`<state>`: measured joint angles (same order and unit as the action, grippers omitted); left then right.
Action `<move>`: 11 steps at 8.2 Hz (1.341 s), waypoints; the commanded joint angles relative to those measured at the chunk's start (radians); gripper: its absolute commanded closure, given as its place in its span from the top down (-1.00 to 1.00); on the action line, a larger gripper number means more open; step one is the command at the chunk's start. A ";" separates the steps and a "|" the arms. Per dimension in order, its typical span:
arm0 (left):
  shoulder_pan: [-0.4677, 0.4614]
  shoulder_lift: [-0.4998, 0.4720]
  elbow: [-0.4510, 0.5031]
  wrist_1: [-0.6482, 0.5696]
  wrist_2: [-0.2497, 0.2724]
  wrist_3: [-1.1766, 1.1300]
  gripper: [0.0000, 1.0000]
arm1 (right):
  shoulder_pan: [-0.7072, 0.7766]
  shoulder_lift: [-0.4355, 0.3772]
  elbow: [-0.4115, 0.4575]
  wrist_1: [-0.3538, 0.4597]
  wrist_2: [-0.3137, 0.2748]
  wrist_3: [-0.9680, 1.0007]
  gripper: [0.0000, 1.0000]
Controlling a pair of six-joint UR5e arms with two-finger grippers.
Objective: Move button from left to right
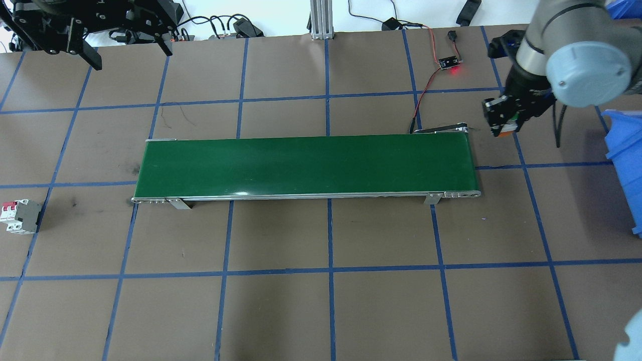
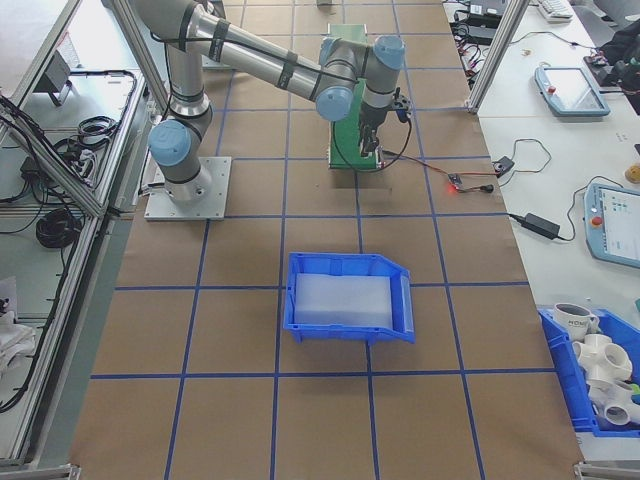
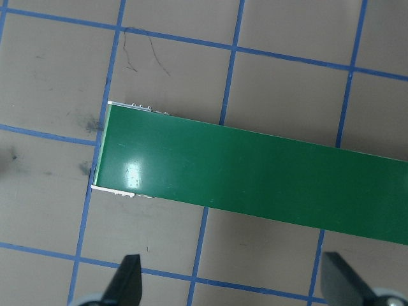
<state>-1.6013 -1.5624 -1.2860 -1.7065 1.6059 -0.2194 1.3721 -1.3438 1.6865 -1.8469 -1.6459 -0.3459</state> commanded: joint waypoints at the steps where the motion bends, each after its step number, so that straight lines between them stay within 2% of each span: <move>1: 0.000 0.018 -0.001 -0.002 -0.003 -0.017 1.00 | -0.225 -0.060 -0.039 0.022 -0.104 -0.537 -1.00; 3: 0.000 0.033 -0.007 -0.008 0.000 -0.002 1.00 | -0.400 -0.060 -0.059 0.014 -0.091 -0.855 -1.00; 5: -0.003 0.028 -0.007 -0.005 -0.004 -0.002 1.00 | -0.535 -0.031 -0.057 -0.125 -0.086 -1.240 -1.00; 6: -0.003 0.025 -0.013 -0.016 0.002 0.003 1.00 | -0.583 0.020 -0.057 -0.202 -0.065 -1.424 -1.00; 7: -0.002 0.007 -0.030 -0.021 0.023 0.046 1.00 | -0.626 0.087 -0.057 -0.280 0.004 -1.558 -1.00; 8: 0.000 -0.008 -0.044 -0.016 0.020 0.066 1.00 | -0.639 0.154 -0.056 -0.332 0.046 -1.672 -1.00; 11: 0.003 -0.024 -0.044 -0.018 0.016 0.066 1.00 | -0.639 0.242 -0.047 -0.369 0.052 -1.903 -0.99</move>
<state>-1.5987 -1.5798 -1.3224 -1.7214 1.6225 -0.1568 0.7371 -1.1575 1.6320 -2.1818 -1.6034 -2.0783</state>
